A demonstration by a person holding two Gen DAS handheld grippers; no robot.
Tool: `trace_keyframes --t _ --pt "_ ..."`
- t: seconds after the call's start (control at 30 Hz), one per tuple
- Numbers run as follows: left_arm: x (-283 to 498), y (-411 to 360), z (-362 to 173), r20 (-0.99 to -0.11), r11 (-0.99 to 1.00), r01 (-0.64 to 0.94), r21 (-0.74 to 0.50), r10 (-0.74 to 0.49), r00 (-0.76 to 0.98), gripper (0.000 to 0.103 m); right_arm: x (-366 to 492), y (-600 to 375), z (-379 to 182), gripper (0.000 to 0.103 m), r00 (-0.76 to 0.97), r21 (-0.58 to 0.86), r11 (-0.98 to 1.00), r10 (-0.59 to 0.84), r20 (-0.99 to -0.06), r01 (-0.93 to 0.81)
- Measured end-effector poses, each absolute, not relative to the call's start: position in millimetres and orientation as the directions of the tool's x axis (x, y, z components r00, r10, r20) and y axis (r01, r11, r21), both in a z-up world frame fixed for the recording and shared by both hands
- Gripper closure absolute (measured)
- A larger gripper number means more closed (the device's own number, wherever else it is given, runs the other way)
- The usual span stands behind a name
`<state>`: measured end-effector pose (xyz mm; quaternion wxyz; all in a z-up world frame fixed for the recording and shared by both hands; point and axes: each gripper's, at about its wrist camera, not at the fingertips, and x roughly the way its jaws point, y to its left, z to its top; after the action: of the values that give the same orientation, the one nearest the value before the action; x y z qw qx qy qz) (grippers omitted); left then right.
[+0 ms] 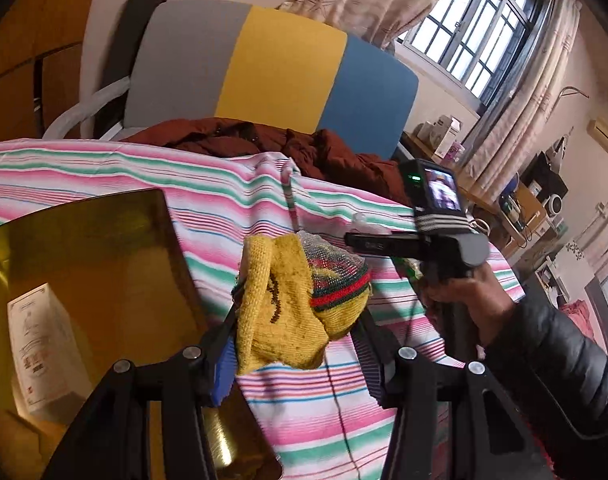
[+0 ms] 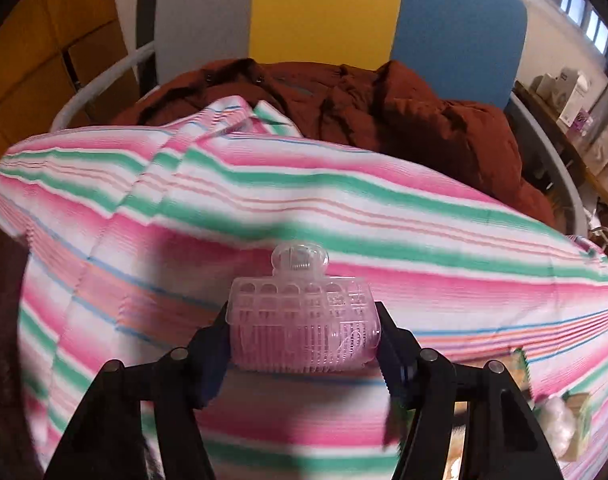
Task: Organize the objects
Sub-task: 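Carry the yellow sock and pink roller into the gold tray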
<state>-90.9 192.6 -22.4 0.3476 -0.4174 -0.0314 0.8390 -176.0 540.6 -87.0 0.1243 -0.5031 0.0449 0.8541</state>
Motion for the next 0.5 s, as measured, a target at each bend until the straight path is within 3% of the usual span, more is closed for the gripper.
trace_keyframes --t 0.2,0.5 --pt "-87 165 -19 -0.674 -0.788 -0.521 -0.327 0.581 -0.456 0.051 -142 508 -65 0.038 -0.528 0.009 -0.976 0.110 -0.842 -0.217" --pt "-106 93 0 -0.647 -0.877 -0.400 -0.267 0.470 -0.600 0.050 -115 420 -23 0.038 -0.631 0.175 -0.983 -0.102 -0.769 -0.054"
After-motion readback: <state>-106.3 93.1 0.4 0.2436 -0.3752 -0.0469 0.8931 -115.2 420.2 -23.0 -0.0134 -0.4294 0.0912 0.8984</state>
